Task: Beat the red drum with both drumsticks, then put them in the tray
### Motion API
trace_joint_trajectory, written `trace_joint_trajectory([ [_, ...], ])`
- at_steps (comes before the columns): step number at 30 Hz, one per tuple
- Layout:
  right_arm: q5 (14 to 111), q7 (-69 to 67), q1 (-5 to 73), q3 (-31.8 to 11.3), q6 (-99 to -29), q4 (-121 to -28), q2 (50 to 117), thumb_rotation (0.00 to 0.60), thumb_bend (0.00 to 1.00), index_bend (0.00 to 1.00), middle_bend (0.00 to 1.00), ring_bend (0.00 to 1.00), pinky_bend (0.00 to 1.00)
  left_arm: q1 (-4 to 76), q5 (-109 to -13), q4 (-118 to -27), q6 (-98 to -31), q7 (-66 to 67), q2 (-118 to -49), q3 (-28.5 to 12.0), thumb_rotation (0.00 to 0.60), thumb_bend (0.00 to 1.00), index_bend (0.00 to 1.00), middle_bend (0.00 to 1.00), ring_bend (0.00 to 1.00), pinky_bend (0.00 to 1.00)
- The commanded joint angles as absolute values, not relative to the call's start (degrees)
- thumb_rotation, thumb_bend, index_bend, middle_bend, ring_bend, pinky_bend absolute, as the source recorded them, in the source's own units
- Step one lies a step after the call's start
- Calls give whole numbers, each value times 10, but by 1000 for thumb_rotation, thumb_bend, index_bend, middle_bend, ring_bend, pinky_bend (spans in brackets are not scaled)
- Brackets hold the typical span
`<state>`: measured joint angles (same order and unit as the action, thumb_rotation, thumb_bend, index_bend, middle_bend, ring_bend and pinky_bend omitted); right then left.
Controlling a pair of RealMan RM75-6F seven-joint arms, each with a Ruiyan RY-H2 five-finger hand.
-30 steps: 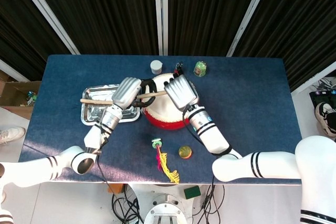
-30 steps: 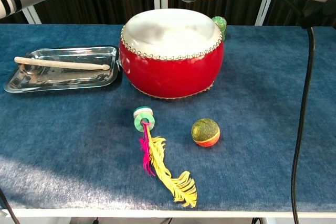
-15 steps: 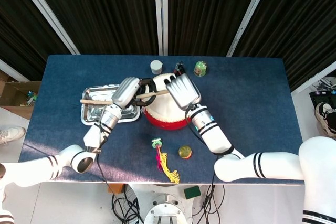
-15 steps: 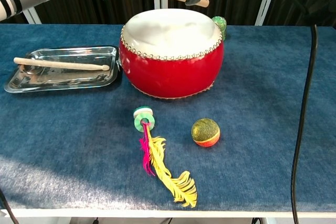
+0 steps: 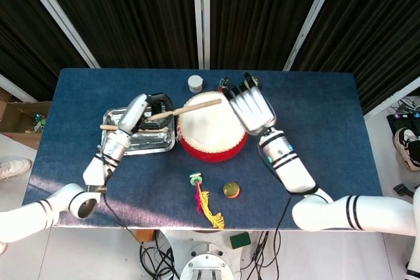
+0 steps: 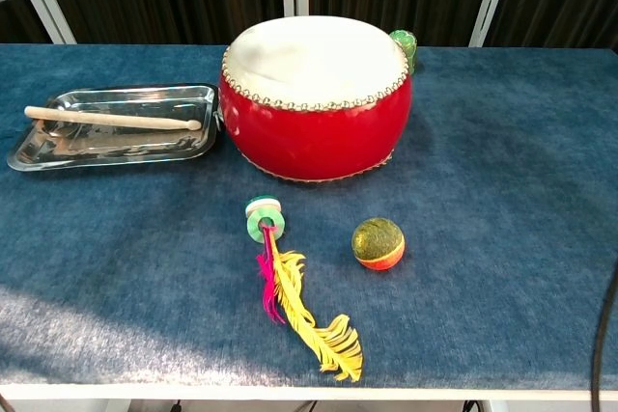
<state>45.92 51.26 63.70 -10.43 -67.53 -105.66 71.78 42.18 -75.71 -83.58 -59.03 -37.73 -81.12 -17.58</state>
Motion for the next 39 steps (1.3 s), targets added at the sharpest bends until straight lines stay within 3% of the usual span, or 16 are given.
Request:
trace_joint_trajectory([
  [1,531,451,575,-65,-689,-1094,653,600,10,276,370,324,186,377,-764,-804,-614,-426,-782,-152,600,599,684,738,713,748],
  [6,605,372,505,-30,-710,-1104,594,600,9,275,372,321,186,331,-755,-734,-610,-492,-770,-122,600,599,684,739,712,743],
  [13,674,269,427,-17,-749,-1097,547,600,9,275,375,321,186,310,-750,-632,-570,-561,-791,-100,600,600,685,739,707,731],
  [21,707,235,369,-7,-764,-1085,536,600,9,275,377,321,186,336,-812,-545,-515,-616,-834,-58,600,601,685,735,670,675],
  [28,710,235,345,-16,-762,-1084,539,600,9,275,377,320,186,362,-833,-498,-500,-622,-873,-52,600,598,684,712,623,627],
  [32,709,231,333,-23,-760,-1083,539,600,10,275,376,321,186,369,-840,-473,-497,-575,-885,-45,600,564,630,609,475,514],
  [36,711,221,322,-29,-757,-1081,537,600,9,270,378,321,185,365,-831,-466,-504,-495,-891,-44,600,474,458,392,256,324],
  [39,713,212,316,-33,-753,-1076,539,600,9,270,378,321,185,360,-818,-458,-515,-419,-901,-49,600,407,332,274,167,251],
])
